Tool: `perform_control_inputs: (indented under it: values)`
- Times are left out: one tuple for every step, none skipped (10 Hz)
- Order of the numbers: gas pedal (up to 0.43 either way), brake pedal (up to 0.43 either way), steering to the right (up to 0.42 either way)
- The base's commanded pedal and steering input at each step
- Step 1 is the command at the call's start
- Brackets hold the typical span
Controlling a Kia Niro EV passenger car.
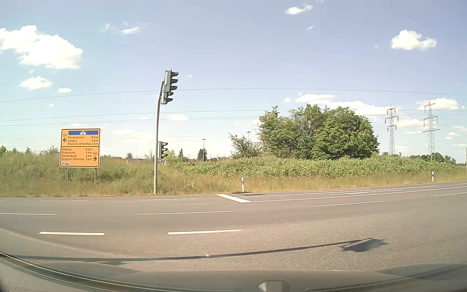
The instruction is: Follow the waypoints while adhering to traffic rules and regulations
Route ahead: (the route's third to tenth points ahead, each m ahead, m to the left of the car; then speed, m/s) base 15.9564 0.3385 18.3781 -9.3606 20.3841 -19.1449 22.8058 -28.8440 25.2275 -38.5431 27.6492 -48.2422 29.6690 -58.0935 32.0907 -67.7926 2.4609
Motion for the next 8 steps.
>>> perform_control_inputs:
  values:
    - [0.331, 0.037, 0.279]
    - [0.331, 0.03, 0.29]
    - [0.331, 0.03, 0.303]
    - [0.331, 0.037, 0.317]
    - [0.331, 0.03, 0.34]
    - [0.331, 0.03, 0.356]
    - [0.331, 0.03, 0.365]
    - [0.331, 0.037, 0.37]
